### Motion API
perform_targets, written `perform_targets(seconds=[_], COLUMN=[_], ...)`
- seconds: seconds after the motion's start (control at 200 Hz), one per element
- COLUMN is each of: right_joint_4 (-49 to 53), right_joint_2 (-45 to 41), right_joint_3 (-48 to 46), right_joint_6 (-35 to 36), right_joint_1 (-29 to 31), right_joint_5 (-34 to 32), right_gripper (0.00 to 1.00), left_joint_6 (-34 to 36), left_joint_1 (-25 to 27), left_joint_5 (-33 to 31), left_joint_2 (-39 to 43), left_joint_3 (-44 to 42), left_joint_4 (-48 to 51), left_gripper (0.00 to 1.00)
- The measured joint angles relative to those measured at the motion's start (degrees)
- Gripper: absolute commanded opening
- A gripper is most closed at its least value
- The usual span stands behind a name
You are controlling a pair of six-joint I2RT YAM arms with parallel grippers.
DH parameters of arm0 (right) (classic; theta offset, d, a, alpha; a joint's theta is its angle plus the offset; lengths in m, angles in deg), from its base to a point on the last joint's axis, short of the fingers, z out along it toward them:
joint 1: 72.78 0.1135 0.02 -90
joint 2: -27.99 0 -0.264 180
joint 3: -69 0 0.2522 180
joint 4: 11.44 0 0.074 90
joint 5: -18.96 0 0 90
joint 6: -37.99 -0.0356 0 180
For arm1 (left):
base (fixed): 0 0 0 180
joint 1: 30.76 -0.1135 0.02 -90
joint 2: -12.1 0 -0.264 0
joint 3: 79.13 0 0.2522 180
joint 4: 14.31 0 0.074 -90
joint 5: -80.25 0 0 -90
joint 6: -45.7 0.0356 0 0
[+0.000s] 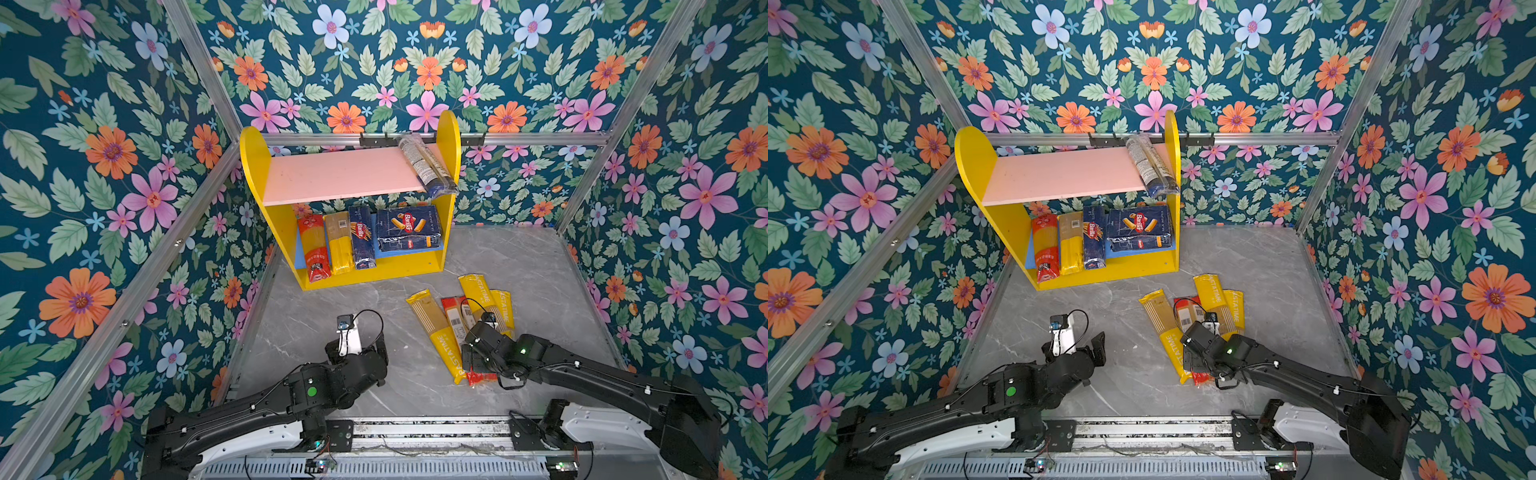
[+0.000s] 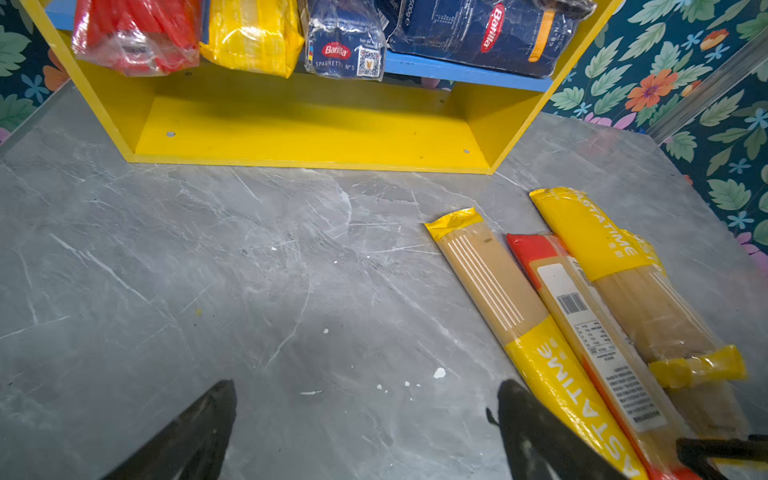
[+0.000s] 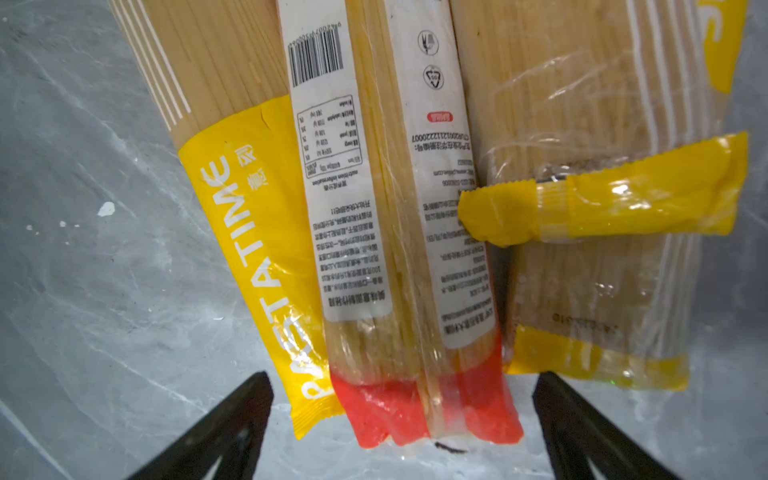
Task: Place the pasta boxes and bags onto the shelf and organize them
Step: 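Lower the right gripper onto the yellow PASTATIME bags in the pile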
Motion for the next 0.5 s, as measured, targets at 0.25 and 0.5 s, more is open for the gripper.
perform_targets(seconds=[0.25, 0.5], right_joint_4=[-3.9, -9.6], right_joint_2=[7.9, 15.0], right_joint_3=[0.2, 3.1], right_joint_6=[-0.2, 0.0], right_joint_1=[-0.4, -0.2], right_joint_5=[2.8, 9.3], right_gripper=[0.99, 0.99], left_joint_6=[-0.6, -0.9], left_joint_1=[0.0, 0.0], left_joint_5=[-0.2, -0.1], left_joint_2=[3.1, 7.3], left_joint_3=[-2.2, -3.2], left_joint_4=[1.3, 2.6], left_gripper=[1.00, 1.00])
